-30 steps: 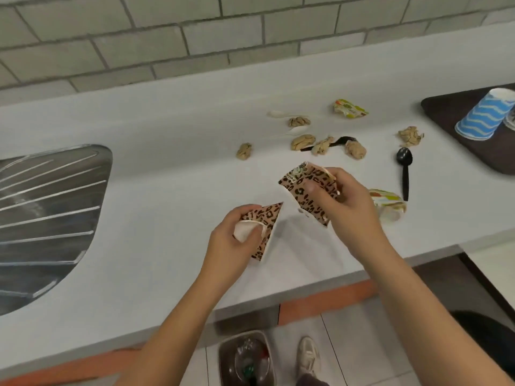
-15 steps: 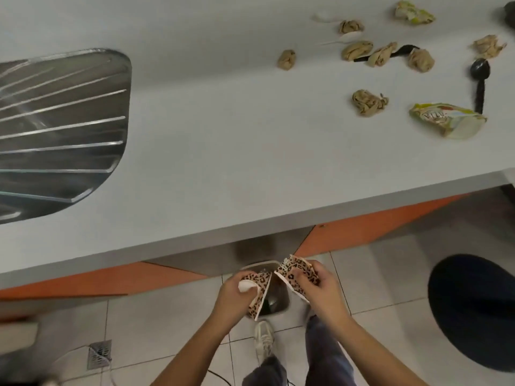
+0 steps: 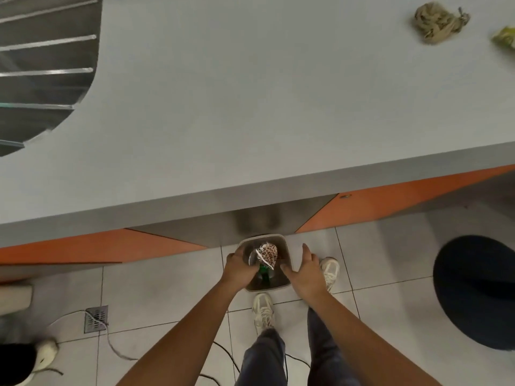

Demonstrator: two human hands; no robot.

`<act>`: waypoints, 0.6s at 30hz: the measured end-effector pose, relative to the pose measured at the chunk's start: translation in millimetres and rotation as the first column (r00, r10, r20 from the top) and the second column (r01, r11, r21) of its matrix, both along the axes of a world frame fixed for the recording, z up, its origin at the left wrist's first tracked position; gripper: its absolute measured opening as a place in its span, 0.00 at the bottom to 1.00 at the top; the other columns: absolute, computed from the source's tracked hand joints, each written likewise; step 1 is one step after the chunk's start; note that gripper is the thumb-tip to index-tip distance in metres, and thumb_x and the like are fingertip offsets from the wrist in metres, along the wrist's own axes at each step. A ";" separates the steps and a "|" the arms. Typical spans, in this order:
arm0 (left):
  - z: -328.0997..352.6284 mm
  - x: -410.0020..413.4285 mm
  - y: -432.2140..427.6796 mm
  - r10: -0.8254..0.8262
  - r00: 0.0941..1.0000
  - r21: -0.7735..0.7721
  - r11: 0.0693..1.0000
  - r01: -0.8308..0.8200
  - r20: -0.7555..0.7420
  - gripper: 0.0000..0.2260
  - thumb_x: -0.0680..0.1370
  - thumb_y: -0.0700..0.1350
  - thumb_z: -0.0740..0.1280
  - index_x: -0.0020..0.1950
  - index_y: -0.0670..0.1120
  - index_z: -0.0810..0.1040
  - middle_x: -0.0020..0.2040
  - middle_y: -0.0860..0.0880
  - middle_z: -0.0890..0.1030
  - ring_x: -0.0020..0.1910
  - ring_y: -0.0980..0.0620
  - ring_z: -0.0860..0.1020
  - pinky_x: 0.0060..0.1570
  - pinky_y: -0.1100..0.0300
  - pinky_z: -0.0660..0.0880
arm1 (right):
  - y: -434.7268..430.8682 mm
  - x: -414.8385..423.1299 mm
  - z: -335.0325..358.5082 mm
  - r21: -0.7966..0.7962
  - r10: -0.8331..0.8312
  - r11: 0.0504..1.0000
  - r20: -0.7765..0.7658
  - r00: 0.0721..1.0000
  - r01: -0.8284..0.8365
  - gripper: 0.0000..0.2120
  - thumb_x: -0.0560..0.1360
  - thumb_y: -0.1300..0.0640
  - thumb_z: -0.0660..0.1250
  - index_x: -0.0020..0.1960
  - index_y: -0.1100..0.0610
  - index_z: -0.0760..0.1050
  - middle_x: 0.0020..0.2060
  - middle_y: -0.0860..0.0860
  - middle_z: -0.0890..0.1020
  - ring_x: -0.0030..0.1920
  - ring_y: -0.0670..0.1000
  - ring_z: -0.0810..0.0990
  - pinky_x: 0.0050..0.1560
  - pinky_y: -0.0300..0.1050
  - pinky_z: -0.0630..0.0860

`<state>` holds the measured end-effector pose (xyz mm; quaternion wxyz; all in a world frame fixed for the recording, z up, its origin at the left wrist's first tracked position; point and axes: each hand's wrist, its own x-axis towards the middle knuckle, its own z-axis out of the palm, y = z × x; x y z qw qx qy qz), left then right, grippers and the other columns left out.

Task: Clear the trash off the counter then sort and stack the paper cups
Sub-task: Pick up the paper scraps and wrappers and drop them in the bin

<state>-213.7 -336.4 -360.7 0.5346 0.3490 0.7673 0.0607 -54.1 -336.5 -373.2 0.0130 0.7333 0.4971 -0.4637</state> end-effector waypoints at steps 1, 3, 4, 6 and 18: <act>4.7 -0.2 0.3 -0.010 1.000 0.022 1.000 0.010 -0.002 0.27 0.76 0.41 0.68 0.73 0.45 0.65 0.70 0.42 0.68 0.67 0.43 0.70 0.62 0.59 0.68 | -0.1 1.6 4.2 0.026 -0.029 0.999 -0.022 0.999 0.029 0.36 0.76 0.48 0.66 0.77 0.56 0.51 0.70 0.57 0.64 0.64 0.57 0.73 0.57 0.44 0.71; 18.9 1.3 0.7 -0.034 0.999 0.075 0.997 0.033 0.013 0.24 0.77 0.42 0.67 0.72 0.47 0.68 0.70 0.44 0.69 0.68 0.45 0.69 0.63 0.59 0.67 | 1.5 6.0 14.8 0.076 -0.110 0.990 -0.080 0.991 0.117 0.35 0.76 0.47 0.66 0.76 0.53 0.54 0.69 0.55 0.67 0.59 0.55 0.77 0.52 0.42 0.73; 28.9 2.5 0.9 -0.045 0.999 0.102 0.994 0.041 0.031 0.22 0.77 0.42 0.66 0.71 0.47 0.69 0.70 0.45 0.70 0.68 0.46 0.69 0.63 0.60 0.67 | 2.7 8.9 22.0 0.098 -0.149 0.982 -0.111 0.983 0.160 0.34 0.75 0.46 0.66 0.76 0.52 0.55 0.67 0.54 0.69 0.57 0.54 0.78 0.51 0.42 0.74; 53.9 5.5 2.6 -0.058 0.995 0.170 0.985 0.044 0.079 0.19 0.78 0.42 0.65 0.69 0.48 0.71 0.68 0.48 0.72 0.67 0.49 0.70 0.61 0.62 0.67 | 6.3 15.5 43.5 0.138 -0.197 0.966 -0.157 0.968 0.219 0.29 0.76 0.46 0.65 0.74 0.51 0.61 0.61 0.51 0.74 0.51 0.51 0.79 0.45 0.39 0.75; 288.1 71.8 69.6 -0.416 0.866 0.698 0.706 0.117 0.276 0.07 0.77 0.42 0.67 0.48 0.53 0.82 0.49 0.54 0.84 0.50 0.59 0.80 0.53 0.69 0.74 | 78.9 96.5 263.2 0.614 -0.153 0.600 -0.541 0.827 0.513 0.05 0.77 0.55 0.66 0.45 0.52 0.81 0.32 0.47 0.81 0.29 0.44 0.76 0.33 0.40 0.74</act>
